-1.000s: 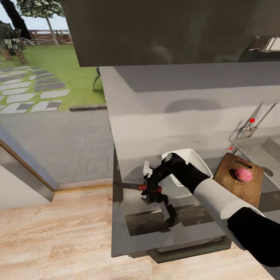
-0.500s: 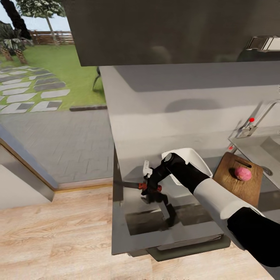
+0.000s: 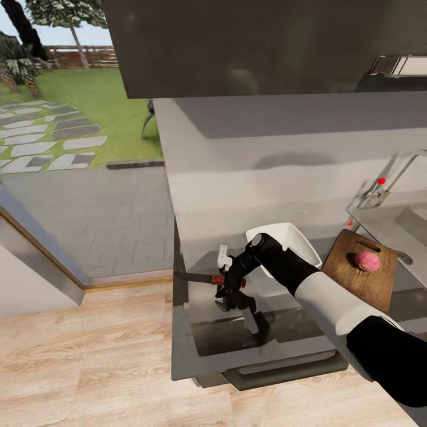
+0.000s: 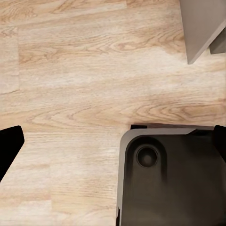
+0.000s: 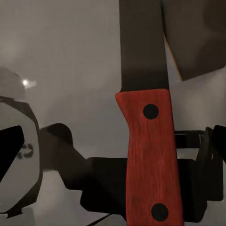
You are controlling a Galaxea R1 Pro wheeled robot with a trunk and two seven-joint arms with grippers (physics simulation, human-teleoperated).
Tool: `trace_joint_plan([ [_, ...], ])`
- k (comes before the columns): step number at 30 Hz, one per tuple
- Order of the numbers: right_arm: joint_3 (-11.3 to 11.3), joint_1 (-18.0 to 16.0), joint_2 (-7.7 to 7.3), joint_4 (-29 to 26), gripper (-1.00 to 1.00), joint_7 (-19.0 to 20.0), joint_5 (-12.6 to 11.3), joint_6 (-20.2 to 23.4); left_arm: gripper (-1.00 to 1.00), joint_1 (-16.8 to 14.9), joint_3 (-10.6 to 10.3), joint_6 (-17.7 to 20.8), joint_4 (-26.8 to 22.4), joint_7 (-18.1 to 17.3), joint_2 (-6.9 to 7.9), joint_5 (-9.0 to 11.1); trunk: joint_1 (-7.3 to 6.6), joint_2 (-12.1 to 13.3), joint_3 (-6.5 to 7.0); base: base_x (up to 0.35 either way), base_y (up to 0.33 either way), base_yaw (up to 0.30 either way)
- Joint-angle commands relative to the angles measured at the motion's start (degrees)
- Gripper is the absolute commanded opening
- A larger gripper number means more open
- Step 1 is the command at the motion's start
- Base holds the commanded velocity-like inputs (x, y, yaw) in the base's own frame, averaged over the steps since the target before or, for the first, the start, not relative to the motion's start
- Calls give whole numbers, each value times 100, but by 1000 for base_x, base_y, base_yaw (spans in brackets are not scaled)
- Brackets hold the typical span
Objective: In the kitchen, take the Vidalia onion out of the sink, dice it on the chopping board with the paring knife, put the diced onion into the bowl on the countertop, then place both the paring knife and the chopping board into the sink.
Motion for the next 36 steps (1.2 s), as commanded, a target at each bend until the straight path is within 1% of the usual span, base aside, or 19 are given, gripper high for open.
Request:
trace_joint_plan([
  [1, 7, -2, 5, -5, 100, 27, 12, 71, 100, 3, -50, -6, -14, 26, 5, 48, 4, -9, -10, 0, 0, 0],
  [9, 8, -2, 2, -5, 100, -36, 12, 76, 100, 4, -50, -6, -14, 26, 5, 48, 4, -9, -10, 0, 0, 0],
  [10, 8, -2, 1, -5, -100, -45, 12, 77, 100, 4, -50, -6, -14, 26, 5, 48, 4, -9, -10, 0, 0, 0],
  [26, 8, -2, -3, -5, -100, -79, 11, 103, 100, 4, -50, -6, -6, 25, 5, 48, 4, -9, -10, 0, 0, 0],
  [36, 8, -2, 27, -5, -100, -71, 11, 132, 100, 4, -50, -6, -6, 25, 5, 50, 4, -9, 10, 0, 0, 0],
])
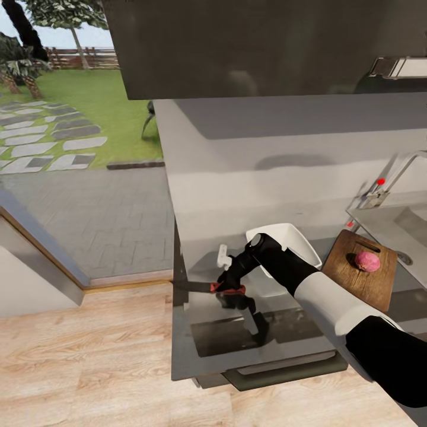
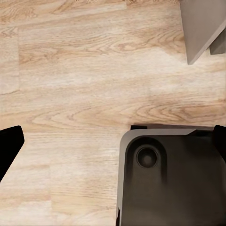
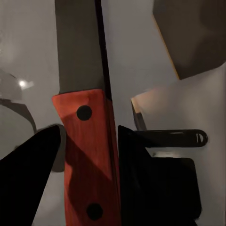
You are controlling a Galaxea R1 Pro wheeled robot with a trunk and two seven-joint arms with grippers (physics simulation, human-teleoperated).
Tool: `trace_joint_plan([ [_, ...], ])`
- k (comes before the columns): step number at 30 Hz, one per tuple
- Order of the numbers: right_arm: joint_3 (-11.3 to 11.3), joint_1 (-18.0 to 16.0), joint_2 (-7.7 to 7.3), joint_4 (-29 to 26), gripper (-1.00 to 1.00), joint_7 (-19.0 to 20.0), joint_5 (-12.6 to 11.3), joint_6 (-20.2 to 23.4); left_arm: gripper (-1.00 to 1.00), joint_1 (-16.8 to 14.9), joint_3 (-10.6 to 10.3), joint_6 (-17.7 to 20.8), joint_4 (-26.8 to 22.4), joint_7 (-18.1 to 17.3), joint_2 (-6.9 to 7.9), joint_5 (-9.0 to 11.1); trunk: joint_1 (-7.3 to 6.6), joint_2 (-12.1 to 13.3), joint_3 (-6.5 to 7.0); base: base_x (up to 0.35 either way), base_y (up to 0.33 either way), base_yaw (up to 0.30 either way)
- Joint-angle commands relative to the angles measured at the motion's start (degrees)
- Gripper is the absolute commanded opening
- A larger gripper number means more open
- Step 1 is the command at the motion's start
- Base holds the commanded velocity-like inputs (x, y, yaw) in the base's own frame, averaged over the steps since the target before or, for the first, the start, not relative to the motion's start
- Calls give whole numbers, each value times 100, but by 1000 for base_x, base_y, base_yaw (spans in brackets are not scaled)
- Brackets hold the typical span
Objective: In the kitchen, take the Vidalia onion out of the sink, dice it on the chopping board with the paring knife, put the diced onion into the bowl on the countertop, then place both the paring knife and the chopping board into the sink.
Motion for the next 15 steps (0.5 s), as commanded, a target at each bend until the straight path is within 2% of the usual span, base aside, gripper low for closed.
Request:
trace_joint_plan([
  [1, 1, -4, 5, -7, -100, 21, 17, 56, 100, 3, -50, -7, -13, 27, 5, 48, 4, -9, 0, 0, 0, 0],
  [15, -8, -4, 16, -24, -100, -26, 34, 58, 100, 3, -50, -6, -13, 27, 5, 45, 4, -9, 125, -3, 0, 0],
])
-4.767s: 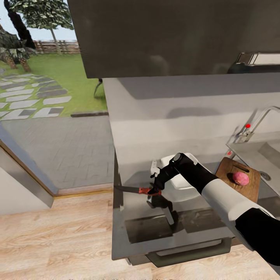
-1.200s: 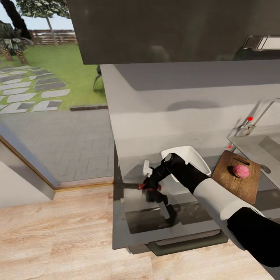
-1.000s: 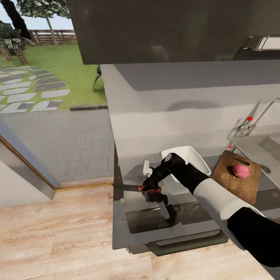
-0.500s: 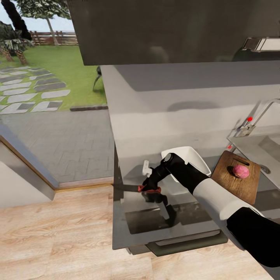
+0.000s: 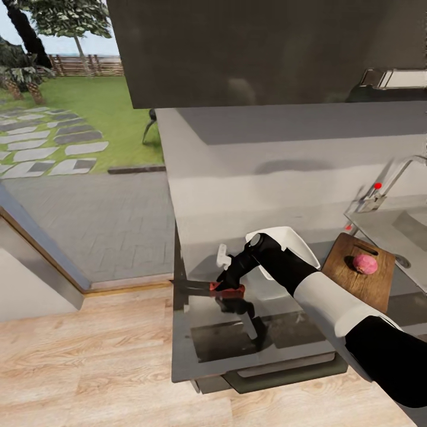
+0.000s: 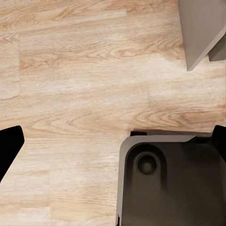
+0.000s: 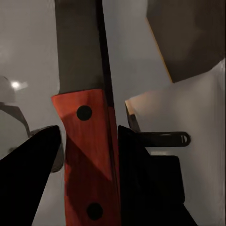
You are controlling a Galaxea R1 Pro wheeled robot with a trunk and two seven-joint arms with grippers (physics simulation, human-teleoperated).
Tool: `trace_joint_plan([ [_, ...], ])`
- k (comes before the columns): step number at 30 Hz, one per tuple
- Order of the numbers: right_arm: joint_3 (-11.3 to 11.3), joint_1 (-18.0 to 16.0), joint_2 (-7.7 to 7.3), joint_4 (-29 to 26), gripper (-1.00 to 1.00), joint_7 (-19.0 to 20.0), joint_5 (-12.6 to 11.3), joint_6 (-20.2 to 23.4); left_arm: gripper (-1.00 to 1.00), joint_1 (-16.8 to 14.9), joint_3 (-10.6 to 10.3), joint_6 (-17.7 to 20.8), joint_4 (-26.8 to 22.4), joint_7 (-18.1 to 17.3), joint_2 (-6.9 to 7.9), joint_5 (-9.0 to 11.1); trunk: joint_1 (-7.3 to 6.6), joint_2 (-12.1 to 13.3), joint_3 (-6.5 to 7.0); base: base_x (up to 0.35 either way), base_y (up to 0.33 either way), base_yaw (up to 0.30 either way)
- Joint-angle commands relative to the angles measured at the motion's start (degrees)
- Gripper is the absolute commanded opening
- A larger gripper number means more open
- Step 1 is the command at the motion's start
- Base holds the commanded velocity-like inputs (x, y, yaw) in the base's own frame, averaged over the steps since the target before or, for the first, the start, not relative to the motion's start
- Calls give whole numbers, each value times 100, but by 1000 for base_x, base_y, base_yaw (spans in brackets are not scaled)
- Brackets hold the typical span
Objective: In the kitchen, take the Vidalia onion out of the sink, dice it on the chopping board with the paring knife, put the diced onion into the bowl on the countertop, then place both the paring knife and the chopping board into the sink.
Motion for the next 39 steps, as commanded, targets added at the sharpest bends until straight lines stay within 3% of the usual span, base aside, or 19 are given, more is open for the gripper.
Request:
trace_joint_plan([
  [1, -3, -4, 5, -15, -100, -56, 16, 58, 100, 3, -50, -6, -13, 25, 5, 52, 3, -10, 0, -57, 0, 0],
  [5, -2, -4, 35, -27, -100, -275, 16, 159, 100, 3, -50, -6, -13, 25, 5, 53, 3, -10, 37, -68, 0, 0],
  [9, 7, -4, 172, -86, -100, -519, 24, 536, 100, 3, -50, -6, -13, 25, 5, 52, 3, -10, 73, -77, 0, 0],
  [20, 10, -4, 423, -339, -100, -901, 33, 730, 100, 3, -50, -4, -8, 25, 10, 58, 3, -10, 173, -78, 0, 0],
  [31, 10, -4, 458, -753, -100, -1267, 34, 1044, 100, 2, -50, 1, -5, 25, 12, 56, 3, -10, 273, -101, 0, 0],
  [36, 10, -4, 459, -1021, -100, -1634, 53, 1182, 100, 3, -50, 3, -4, 25, 9, 58, 3, -10, 318, -189, 0, 0],
  [39, 10, -4, 486, -1236, -100, -2111, 58, 1378, 100, 3, -50, 3, -4, 25, 7, 55, 3, -10, 336, -193, 0, 0],
])
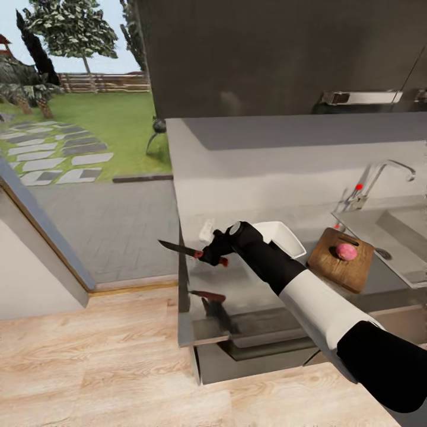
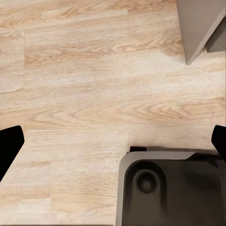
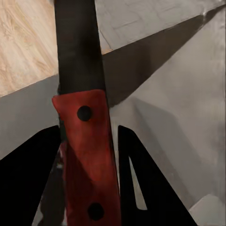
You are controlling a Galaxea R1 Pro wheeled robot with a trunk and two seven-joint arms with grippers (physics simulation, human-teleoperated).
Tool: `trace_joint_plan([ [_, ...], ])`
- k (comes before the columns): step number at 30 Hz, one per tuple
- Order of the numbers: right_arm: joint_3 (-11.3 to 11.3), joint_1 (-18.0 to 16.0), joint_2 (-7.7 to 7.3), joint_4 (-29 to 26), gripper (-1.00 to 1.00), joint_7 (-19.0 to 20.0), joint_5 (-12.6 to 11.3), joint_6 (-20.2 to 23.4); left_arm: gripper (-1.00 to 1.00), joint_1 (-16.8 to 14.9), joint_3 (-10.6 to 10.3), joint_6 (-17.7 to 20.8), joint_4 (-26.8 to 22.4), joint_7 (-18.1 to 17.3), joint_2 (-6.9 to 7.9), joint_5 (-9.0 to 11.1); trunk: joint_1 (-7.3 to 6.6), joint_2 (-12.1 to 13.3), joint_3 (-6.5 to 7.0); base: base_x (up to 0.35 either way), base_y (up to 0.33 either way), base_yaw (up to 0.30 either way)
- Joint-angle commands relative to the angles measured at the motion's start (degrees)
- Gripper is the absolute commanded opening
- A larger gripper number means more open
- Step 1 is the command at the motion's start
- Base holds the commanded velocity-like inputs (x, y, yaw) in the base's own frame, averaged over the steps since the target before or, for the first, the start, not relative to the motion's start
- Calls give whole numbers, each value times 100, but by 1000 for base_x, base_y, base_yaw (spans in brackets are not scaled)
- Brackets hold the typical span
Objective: In the kitchen, take the Vidalia onion out of the sink, dice it on the chopping board with the paring knife, put the diced onion into the bowl on the countertop, then place both the paring knife and the chopping board into the sink.
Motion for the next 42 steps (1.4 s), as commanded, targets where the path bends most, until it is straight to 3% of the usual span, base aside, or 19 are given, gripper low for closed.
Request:
trace_joint_plan([
  [1, 0, -5, 22, -62, -100, -127, 56, 51, 100, 3, -50, -6, -13, 26, 4, 48, 2, -10, -8, -194, 0, 0],
  [3, 0, -5, 113, -178, -100, -442, 52, 105, 100, 3, -50, -6, -15, 26, 7, 51, 2, -10, -5, -194, 0, 0],
  [8, 0, -5, 145, -458, -100, -559, 58, 124, 100, 3, -50, -6, -15, 26, 3, 51, 2, -10, -5, -194, 0, 0],
  [16, 0, -5, 193, -1182, -100, -1085, 54, 475, 100, 3, -50, -6, -14, 26, 2, 50, 2, -10, -4, -224, -6, 0],
  [19, 3, -5, 273, -1427, -100, -1578, 55, 616, 100, 3, -50, -9, -13, 26, 2, 51, 2, -10, -4, -314, -77, 0],
  [25, 170, 51, 334, -1817, -100, -3183, 28, 791, 100, 3, -50, -11, -13, 26, 2, 47, 2, -10, -4, -326, -109, 0],
  [29, 251, 344, 332, -2198, -100, -3762, 27, 809, 100, 3, -50, -13, -13, 26, 2, 46, 2, -10, -4, -318, -112, 0],
  [35, 270, 922, 289, -2737, -100, -4329, 38, 801, 100, 3, -50, -9, -13, 26, 2, 50, 2, -10, -4, -181, -45, 0],
  [39, 272, 1367, 218, -3251, -100, -4874, 42, 784, 100, 1, -50, -9, -13, 26, 2, 49, 2, -10, -4, -33, -6, 0],
  [42, 273, 1513, 145, -3472, -100, -5101, 42, 777, 100, 2, -50, -7, -13, 26, 2, 52, 2, -10, -4, -9, -2, 0],
])
